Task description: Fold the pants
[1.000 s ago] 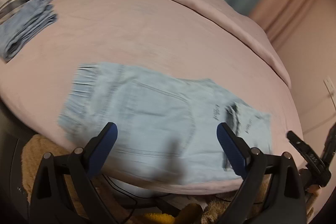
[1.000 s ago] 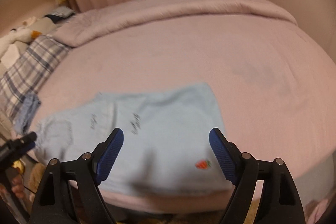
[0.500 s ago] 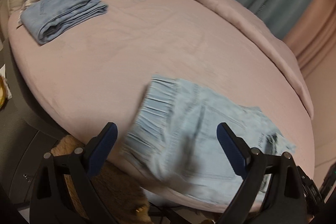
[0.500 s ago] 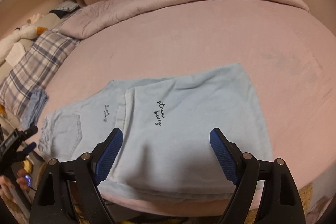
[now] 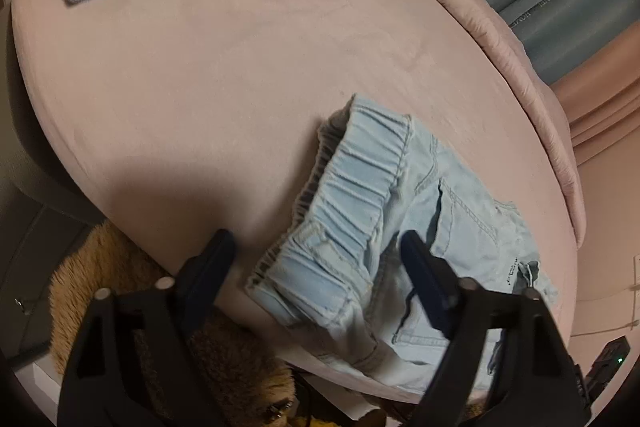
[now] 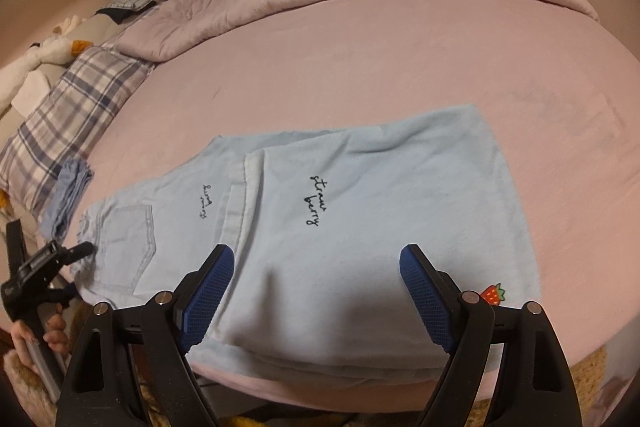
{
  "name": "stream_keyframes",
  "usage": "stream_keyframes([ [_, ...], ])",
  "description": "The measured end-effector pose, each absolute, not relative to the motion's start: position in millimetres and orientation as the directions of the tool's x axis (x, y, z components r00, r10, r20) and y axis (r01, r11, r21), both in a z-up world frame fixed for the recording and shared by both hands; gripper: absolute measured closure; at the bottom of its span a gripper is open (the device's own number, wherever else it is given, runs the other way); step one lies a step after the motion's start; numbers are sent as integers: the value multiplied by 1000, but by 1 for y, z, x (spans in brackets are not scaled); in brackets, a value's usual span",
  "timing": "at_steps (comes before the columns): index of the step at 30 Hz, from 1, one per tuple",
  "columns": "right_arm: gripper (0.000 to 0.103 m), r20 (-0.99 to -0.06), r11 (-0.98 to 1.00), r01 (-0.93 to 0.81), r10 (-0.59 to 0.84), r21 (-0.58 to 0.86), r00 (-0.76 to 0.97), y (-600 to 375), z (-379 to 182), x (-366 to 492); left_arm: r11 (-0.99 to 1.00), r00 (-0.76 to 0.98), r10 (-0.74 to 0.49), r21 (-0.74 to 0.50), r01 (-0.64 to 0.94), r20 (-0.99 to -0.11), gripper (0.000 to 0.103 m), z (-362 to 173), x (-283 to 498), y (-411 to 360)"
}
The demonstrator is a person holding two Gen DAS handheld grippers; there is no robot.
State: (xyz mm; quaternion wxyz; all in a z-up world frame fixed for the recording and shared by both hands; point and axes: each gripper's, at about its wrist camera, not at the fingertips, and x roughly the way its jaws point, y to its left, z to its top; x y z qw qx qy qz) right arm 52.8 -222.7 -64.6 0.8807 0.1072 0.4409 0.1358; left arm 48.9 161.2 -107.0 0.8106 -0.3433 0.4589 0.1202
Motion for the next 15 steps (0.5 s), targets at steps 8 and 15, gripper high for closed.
stream_keyframes([
  [8,18,-751,933,-152,355,327,558,-222,-68,53,715,586,-176,-512,-476,-791,61,-106,45,159],
  [15,18,-744,933,-141,349,330,570,-227,-65,51,793,682,-162,-506,-341,-713,74,-51,42,132],
])
